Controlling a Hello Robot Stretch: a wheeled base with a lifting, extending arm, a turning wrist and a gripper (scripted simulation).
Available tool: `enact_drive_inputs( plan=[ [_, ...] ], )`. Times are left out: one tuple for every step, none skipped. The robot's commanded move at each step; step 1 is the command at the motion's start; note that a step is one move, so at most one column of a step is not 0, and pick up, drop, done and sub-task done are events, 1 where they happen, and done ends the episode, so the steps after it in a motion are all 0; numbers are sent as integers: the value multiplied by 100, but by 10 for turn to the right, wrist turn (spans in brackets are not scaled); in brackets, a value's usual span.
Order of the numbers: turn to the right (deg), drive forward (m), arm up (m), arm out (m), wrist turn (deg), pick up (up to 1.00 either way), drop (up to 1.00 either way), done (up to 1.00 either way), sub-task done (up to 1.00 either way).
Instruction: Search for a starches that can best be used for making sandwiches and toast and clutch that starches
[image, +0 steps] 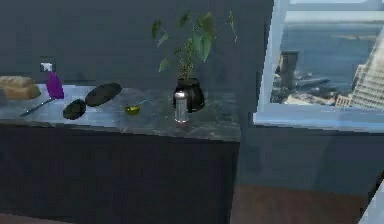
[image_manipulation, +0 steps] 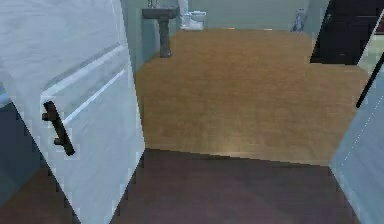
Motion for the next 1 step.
enact_drive_inputs(
  plan=[
    [0, 50, 0, 0, 0, 0, 0, 0, 0]
  ],
)
